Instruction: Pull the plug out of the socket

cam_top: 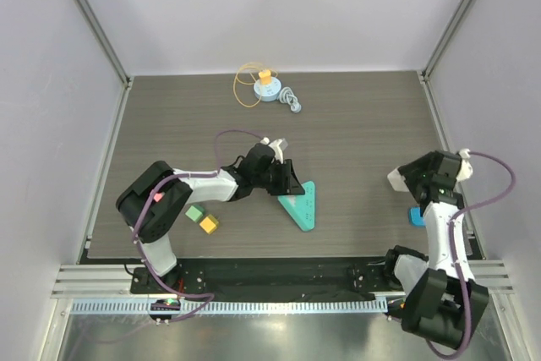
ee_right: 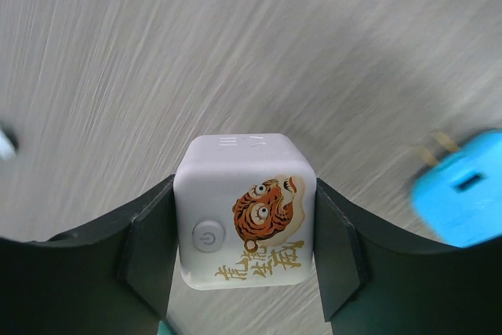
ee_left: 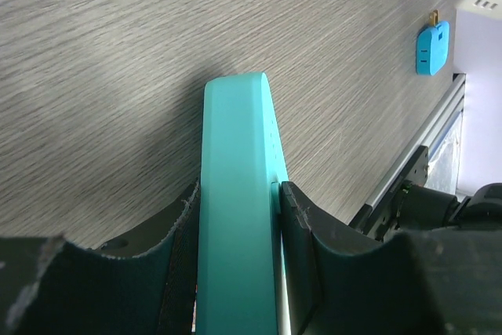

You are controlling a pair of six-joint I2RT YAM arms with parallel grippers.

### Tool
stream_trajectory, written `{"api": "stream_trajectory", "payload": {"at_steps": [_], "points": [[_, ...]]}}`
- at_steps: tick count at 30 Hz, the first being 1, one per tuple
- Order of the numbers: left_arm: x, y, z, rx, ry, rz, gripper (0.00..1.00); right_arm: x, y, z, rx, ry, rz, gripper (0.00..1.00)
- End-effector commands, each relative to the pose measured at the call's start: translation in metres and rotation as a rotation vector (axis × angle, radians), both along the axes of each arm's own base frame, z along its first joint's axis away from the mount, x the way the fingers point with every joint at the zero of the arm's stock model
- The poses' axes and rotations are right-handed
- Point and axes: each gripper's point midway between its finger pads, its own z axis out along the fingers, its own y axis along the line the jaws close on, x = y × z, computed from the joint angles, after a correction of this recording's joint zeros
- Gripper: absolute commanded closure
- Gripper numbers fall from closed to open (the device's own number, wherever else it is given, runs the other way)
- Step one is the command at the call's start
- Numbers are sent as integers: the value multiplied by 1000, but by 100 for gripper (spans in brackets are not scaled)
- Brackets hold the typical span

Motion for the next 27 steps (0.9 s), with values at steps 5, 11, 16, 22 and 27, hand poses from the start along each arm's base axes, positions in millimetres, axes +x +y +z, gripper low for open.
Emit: {"api": "stream_trajectory", "payload": {"at_steps": [5,11,16,22,27], "points": [[-13,21,-20,58,22,-37,100,1,-58,0,121,-212,-255,99],[-13,19,-19,35,33,-44,100,7,-73,-2,112,-323,-293,99],[-12,19,-21,38,41,-46,100,6,-84,-5,55,-314,-317,94],[-10,17,-22,40,57,-50,100,8,-90,-14,30,-295,-313,85],[-9,15,-24,37,68,-48,100,14,-88,-28,51,-275,-289,82]]}}
